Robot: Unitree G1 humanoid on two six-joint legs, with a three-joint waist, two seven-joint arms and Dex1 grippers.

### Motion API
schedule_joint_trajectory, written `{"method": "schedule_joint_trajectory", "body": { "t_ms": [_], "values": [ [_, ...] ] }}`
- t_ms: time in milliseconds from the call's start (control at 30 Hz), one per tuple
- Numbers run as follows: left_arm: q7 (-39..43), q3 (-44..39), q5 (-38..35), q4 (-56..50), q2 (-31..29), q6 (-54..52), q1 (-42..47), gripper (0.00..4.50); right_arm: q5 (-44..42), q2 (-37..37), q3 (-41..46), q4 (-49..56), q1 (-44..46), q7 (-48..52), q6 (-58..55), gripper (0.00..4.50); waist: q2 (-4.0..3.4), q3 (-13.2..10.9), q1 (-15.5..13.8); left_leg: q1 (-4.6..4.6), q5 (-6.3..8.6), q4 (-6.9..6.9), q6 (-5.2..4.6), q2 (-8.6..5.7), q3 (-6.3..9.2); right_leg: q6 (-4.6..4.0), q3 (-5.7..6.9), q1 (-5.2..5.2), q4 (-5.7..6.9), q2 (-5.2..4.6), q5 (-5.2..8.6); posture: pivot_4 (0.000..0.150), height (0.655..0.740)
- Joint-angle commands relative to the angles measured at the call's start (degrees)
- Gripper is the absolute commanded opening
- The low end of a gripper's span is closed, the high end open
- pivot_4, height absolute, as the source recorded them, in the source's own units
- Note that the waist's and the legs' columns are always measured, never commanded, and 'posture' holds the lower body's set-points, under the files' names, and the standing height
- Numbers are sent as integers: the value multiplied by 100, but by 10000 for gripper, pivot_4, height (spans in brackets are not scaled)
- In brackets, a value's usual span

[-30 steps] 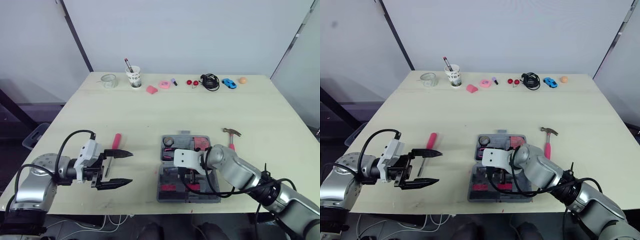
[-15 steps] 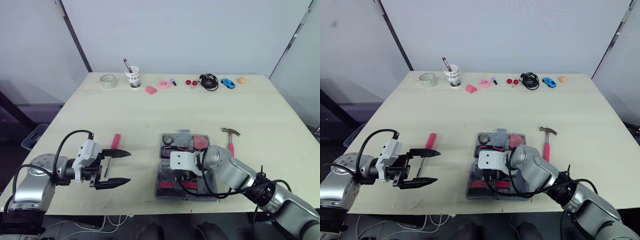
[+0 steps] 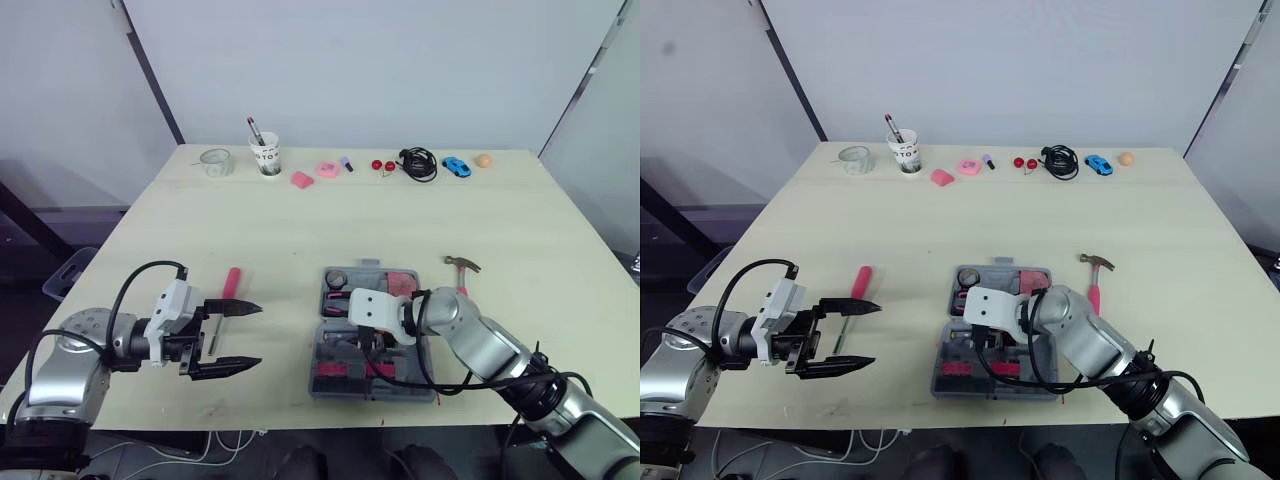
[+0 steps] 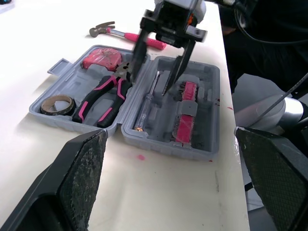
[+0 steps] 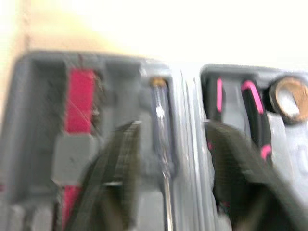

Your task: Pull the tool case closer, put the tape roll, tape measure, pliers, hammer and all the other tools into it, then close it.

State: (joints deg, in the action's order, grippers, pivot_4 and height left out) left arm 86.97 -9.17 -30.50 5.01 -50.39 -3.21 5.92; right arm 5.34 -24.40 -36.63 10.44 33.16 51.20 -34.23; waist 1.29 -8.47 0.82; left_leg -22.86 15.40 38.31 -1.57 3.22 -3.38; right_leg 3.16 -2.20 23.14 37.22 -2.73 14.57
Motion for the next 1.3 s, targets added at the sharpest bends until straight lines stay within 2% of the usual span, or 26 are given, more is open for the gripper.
{"method": "schedule_joint_trajectory", "body": {
  "t_ms": [33,67,533,867,1100,1300],
  "values": [
    [-9,-84,7,-97,-1,75,42,45000,-48,22,228,-3,-45,-43,217,4391,0,0,0,0,0,0,0,0,0,-1,0,0,0,0,0,1500,7400],
    [-6,-84,3,-102,0,73,39,45000,-35,25,223,-49,-52,-57,256,956,0,0,0,0,0,0,0,0,-1,-1,0,0,0,0,0,1500,7400],
    [-35,-122,-25,-227,-24,54,-71,45000,201,124,95,-1080,-359,-189,362,956,5,3,5,3,0,0,0,0,-1,-1,-2,-1,1,0,1,1500,7400],
    [-98,-215,-85,-390,-53,-5,-243,45000,268,278,185,-1379,-460,-284,247,956,45,32,22,35,0,2,0,3,-6,-11,-12,-2,44,1,7,1500,7400],
    [-447,-431,-232,-576,134,-148,-519,45000,-685,405,1313,-400,-885,-257,866,956,40,25,-8,17,0,2,0,2,-8,-11,-13,9,41,-1,7,1500,7400],
    [-1166,-722,-291,-764,407,-441,-803,45000,-1410,280,2353,273,-1621,-323,1457,956,43,26,-8,-1,0,0,1,2,-10,4,-16,25,41,-3,-1,1500,7400]
  ]
}}
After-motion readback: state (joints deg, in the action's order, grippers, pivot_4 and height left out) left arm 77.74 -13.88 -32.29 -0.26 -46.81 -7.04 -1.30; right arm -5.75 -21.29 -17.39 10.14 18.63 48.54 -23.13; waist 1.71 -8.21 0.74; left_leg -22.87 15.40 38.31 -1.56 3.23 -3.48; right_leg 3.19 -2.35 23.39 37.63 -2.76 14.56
